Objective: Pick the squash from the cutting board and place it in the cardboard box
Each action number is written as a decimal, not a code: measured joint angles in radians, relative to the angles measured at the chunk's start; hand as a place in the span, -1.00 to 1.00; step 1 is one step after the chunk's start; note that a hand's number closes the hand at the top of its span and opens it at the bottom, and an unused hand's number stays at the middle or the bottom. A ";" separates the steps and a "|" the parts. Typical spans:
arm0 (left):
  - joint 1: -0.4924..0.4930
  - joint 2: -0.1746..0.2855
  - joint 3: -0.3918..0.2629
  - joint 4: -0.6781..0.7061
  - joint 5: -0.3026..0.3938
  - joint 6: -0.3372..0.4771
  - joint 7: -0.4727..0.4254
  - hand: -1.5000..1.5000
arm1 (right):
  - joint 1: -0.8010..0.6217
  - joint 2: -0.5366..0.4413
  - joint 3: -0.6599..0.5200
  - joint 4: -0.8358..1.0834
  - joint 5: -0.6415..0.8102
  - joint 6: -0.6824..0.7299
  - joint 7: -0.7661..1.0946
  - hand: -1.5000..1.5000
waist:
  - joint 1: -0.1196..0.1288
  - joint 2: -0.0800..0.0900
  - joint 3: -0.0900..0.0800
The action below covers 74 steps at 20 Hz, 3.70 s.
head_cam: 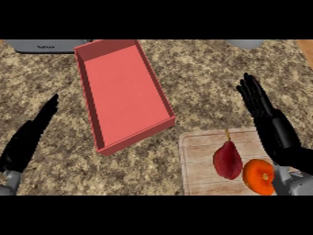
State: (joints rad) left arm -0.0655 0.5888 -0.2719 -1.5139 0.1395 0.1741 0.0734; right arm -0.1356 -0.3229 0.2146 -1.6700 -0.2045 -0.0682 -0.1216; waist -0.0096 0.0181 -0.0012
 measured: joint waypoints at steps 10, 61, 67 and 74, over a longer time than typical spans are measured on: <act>0.024 -0.083 0.061 0.013 -0.027 0.110 -0.003 0.00 | 0.062 -0.059 -0.204 -0.021 0.158 -0.255 0.089 -1.00 | -0.015 -0.018 -0.006; 0.073 -0.257 0.183 -0.039 -0.186 0.017 0.026 0.00 | 0.355 -0.202 0.035 -0.406 0.679 0.345 0.960 -1.00 | 0.008 -0.019 0.001; 0.060 -0.293 0.210 -0.021 -0.219 -0.005 0.021 0.00 | 0.325 -0.130 0.012 -0.346 0.737 0.367 0.927 -1.00 | 0.008 -0.019 0.001; 0.073 -0.315 0.245 -0.021 -0.241 -0.043 0.007 0.00 | 0.341 -0.068 -0.004 -0.318 0.797 0.383 0.882 -1.00 | 0.008 -0.019 0.001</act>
State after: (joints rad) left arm 0.0078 0.2743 -0.0273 -1.5351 -0.1020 0.1308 0.0806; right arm 0.2057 -0.3911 0.2105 -1.9876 0.5926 0.3150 0.7607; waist -0.0013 -0.0006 0.0000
